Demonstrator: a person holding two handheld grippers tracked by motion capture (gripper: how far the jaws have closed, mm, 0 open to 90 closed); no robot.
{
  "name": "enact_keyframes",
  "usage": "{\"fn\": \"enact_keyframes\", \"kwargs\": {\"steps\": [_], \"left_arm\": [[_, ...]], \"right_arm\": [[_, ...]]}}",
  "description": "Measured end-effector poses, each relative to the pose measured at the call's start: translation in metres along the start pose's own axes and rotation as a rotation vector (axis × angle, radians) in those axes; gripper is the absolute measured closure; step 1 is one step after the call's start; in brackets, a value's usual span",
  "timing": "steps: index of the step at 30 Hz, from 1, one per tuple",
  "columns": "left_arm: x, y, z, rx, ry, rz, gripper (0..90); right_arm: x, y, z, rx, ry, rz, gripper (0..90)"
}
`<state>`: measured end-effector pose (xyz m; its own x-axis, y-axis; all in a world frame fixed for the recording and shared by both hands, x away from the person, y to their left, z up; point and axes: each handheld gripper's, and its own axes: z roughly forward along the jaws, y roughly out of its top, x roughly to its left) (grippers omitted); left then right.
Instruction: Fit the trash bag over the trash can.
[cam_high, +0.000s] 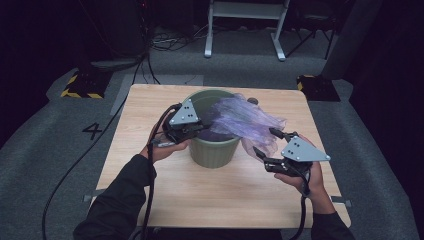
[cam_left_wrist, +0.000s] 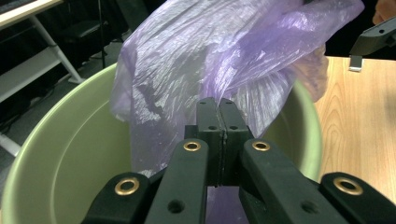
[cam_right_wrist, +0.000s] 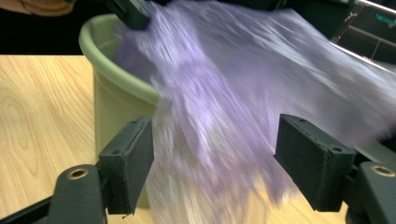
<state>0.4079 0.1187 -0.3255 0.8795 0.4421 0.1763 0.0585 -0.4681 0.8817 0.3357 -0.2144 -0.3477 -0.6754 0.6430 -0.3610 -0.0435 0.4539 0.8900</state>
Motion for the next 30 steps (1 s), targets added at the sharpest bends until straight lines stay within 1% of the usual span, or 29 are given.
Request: {"fn": "enact_keyframes", "kwargs": {"steps": [2,5,7,8,9,10,11,12,13,15,16,17,19,20,21,22,23,24,26,28,29,30], "left_arm": [[0.003,-0.003,-0.001,0.003,-0.003,-0.001,89.5],[0.006,-0.006,-0.002,0.002,-0.002,-0.005,89.5],[0.008,-0.008,-0.002,-0.002,0.002,-0.011,89.4],[0.008,-0.009,-0.002,-0.004,0.006,-0.018,89.4],[0.009,-0.011,-0.002,-0.004,0.005,-0.023,89.4],[0.010,-0.012,-0.003,-0.004,0.006,-0.023,89.3],[0.010,-0.012,-0.003,-0.005,0.006,-0.024,89.2],[0.011,-0.013,-0.002,-0.005,0.005,-0.024,88.9],[0.011,-0.014,-0.002,-0.004,0.007,-0.025,88.3],[0.012,-0.014,-0.002,-0.001,0.011,-0.029,83.9],[0.012,-0.015,-0.002,-0.008,0.009,-0.033,81.7],[0.012,-0.015,-0.002,-0.013,0.009,-0.036,77.7],[0.013,-0.015,-0.004,-0.025,0.008,-0.052,63.5],[0.013,-0.015,-0.005,-0.027,0.003,-0.053,59.0],[0.012,-0.014,-0.006,-0.025,0.005,-0.051,52.5],[0.010,-0.013,-0.007,-0.025,0.024,-0.048,48.2],[0.008,-0.012,-0.008,-0.032,0.041,-0.049,39.9],[0.007,-0.011,-0.010,-0.037,0.045,-0.046,32.6],[0.002,-0.007,-0.013,-0.063,0.049,-0.033,27.3],[-0.004,-0.002,-0.017,-0.082,0.033,-0.012,22.9],[-0.006,0.000,-0.018,-0.088,0.028,-0.006,21.5],[-0.009,0.003,-0.019,-0.094,0.022,-0.002,21.0]], "right_arm": [[-0.003,-0.006,-0.001,0.007,-0.017,0.010,27.5],[-0.011,-0.014,0.000,0.009,-0.030,0.071,28.5],[-0.017,-0.020,0.003,0.015,-0.059,0.109,29.0],[-0.019,-0.022,0.004,0.016,-0.058,0.125,28.9],[-0.022,-0.025,0.005,0.012,-0.050,0.153,28.6],[-0.025,-0.028,0.006,0.008,-0.032,0.197,29.2],[-0.026,-0.030,0.007,0.004,-0.001,0.224,31.9],[-0.028,-0.031,0.009,-0.005,0.045,0.259,39.2],[-0.027,-0.031,0.011,-0.016,0.077,0.268,48.4],[-0.020,-0.025,0.014,-0.023,0.093,0.223,64.0],[-0.018,-0.023,0.015,-0.027,0.100,0.208,70.6],[-0.016,-0.019,0.015,-0.046,0.112,0.191,75.9],[-0.014,-0.013,0.015,-0.070,0.126,0.183,82.5],[-0.013,-0.010,0.015,-0.083,0.131,0.176,84.4],[-0.011,-0.007,0.014,-0.093,0.141,0.170,85.6],[-0.010,-0.005,0.014,-0.096,0.150,0.170,86.0],[-0.007,-0.001,0.013,-0.102,0.166,0.175,87.0],[-0.005,0.002,0.013,-0.106,0.177,0.170,87.9],[0.001,0.007,0.013,-0.100,0.190,0.152,88.5],[0.005,0.011,0.014,-0.100,0.200,0.141,88.9],[0.008,0.013,0.015,-0.097,0.195,0.127,89.1],[0.009,0.015,0.015,-0.097,0.196,0.124,89.2]]}}
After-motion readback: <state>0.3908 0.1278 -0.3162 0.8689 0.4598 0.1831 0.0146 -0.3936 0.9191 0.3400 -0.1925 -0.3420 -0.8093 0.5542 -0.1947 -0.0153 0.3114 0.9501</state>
